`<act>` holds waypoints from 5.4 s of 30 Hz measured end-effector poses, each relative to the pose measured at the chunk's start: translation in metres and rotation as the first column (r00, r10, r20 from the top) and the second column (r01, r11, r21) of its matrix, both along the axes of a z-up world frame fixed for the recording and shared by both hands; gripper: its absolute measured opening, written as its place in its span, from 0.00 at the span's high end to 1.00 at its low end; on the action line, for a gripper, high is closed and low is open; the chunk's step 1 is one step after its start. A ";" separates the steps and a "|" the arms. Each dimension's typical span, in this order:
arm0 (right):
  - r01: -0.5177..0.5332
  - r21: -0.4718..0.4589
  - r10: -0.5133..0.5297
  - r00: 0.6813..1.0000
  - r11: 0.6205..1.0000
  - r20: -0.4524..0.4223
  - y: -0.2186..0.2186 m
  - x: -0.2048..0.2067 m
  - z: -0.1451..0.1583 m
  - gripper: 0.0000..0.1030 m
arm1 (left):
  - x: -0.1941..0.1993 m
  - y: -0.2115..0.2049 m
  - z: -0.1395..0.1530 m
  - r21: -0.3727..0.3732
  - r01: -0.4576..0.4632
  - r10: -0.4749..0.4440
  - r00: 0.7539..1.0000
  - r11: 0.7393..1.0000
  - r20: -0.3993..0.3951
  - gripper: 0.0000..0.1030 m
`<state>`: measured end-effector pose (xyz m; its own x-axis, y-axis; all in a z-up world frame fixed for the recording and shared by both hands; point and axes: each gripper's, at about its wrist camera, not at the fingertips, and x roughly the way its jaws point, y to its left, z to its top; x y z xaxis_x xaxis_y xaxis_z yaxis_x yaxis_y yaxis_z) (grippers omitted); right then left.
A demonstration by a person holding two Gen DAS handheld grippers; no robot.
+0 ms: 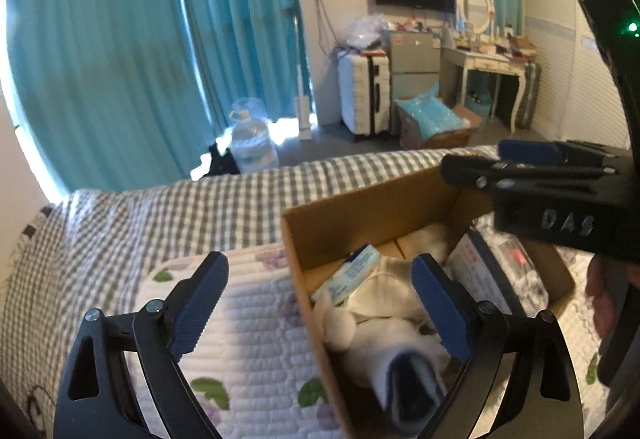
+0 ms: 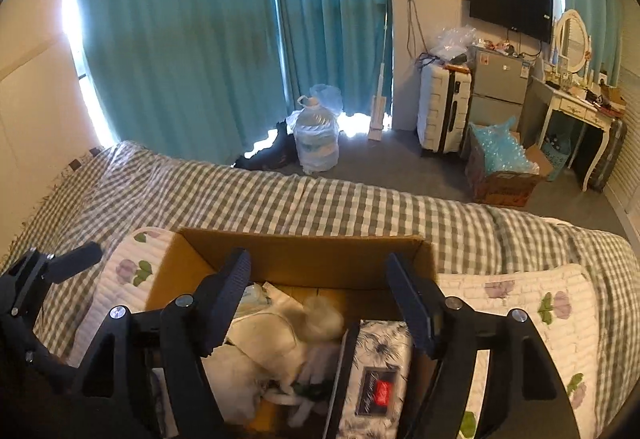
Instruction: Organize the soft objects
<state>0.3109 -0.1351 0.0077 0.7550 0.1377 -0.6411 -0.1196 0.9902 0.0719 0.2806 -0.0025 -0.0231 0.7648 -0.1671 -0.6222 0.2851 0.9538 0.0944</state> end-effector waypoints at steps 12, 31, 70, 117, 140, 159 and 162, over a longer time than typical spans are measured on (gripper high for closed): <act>0.033 -0.053 -0.025 0.989 0.998 0.146 -0.019 -0.112 0.119 0.04 | -0.089 0.017 0.099 -0.006 -0.050 0.050 0.988 0.999 0.149 0.01; 0.027 -0.129 -0.004 0.984 0.991 0.180 -0.046 -0.263 0.145 0.00 | -0.215 0.006 0.127 -0.047 -0.144 0.151 0.967 0.988 0.203 0.00; 0.006 -0.081 -0.032 0.947 0.997 -0.320 -0.054 -0.114 -0.168 0.23 | -0.083 -0.003 -0.130 0.045 -0.201 0.206 0.945 0.978 -0.253 0.00; -0.106 -0.047 0.106 0.994 0.993 0.004 0.020 -0.080 0.052 0.69 | -0.060 0.048 0.063 -0.103 -0.250 0.262 0.957 0.963 0.128 0.00; 0.043 0.016 -0.043 0.999 0.999 0.018 -0.013 -0.038 0.033 0.23 | -0.026 0.054 0.044 -0.097 -0.239 0.251 0.957 0.966 0.143 0.00; 0.042 -0.066 -0.006 0.882 0.997 0.471 -0.017 -0.296 0.250 0.00 | -0.257 0.045 0.240 -0.203 -0.137 0.224 0.835 0.969 0.503 0.00; 0.039 -0.051 -0.010 0.877 0.998 0.480 -0.023 -0.316 0.235 0.00 | -0.268 0.043 0.228 -0.187 -0.165 0.239 0.826 0.968 0.510 0.00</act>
<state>-0.0051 -0.1578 0.2424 0.9744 0.0893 -0.2062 -0.1005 0.9939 -0.0446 0.0129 0.0403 0.2048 0.9946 -0.0224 -0.1016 0.0273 0.9985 0.0467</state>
